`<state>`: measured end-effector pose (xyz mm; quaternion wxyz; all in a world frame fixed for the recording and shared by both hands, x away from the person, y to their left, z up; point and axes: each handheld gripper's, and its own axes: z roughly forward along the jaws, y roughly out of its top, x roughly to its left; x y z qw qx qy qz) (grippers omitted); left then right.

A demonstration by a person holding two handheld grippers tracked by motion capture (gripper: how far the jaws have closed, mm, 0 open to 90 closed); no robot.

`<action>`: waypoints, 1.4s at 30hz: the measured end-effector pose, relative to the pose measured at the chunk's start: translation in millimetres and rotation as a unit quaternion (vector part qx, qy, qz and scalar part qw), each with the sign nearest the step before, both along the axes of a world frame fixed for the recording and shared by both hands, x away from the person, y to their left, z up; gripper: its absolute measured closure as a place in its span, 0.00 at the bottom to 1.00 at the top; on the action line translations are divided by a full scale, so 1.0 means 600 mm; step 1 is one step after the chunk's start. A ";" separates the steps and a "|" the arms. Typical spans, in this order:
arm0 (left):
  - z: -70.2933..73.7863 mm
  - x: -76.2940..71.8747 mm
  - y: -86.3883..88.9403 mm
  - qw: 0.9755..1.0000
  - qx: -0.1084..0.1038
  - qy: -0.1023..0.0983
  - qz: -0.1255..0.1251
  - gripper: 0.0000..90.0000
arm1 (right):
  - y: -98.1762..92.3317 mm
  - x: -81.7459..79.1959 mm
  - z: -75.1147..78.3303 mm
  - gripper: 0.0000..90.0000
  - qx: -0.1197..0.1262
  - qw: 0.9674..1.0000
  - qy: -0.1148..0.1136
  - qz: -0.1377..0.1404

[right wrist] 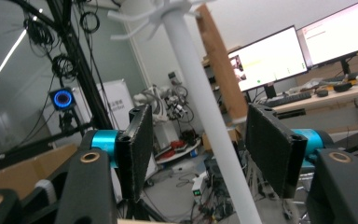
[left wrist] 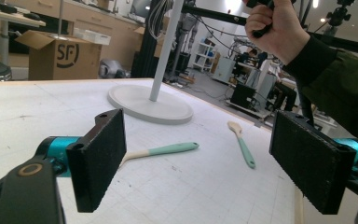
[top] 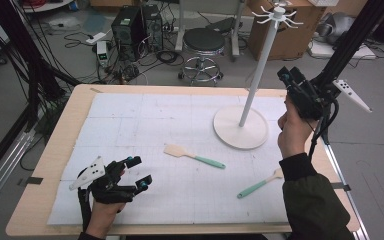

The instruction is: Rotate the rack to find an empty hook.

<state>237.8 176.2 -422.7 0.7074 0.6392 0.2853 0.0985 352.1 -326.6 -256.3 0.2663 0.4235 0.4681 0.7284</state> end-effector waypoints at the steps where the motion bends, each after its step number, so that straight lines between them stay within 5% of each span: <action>1: 0.000 0.000 -0.001 1.000 0.001 0.001 0.000 0.21 | 0.001 -0.001 -0.003 0.45 -0.001 1.000 0.000 0.002; 22: -0.010 0.007 -0.001 1.000 0.009 0.009 0.004 0.21 | -0.002 -0.059 -0.120 0.39 -0.040 0.998 0.050 0.028; 29: -0.012 0.008 0.000 1.000 0.012 0.013 0.012 0.21 | 0.000 -0.072 -0.132 0.33 -0.067 0.996 0.053 0.039; 42: -0.016 0.009 -0.005 1.000 0.018 0.016 0.012 0.21 | 0.004 -0.127 -0.211 0.26 -0.116 0.988 0.084 0.064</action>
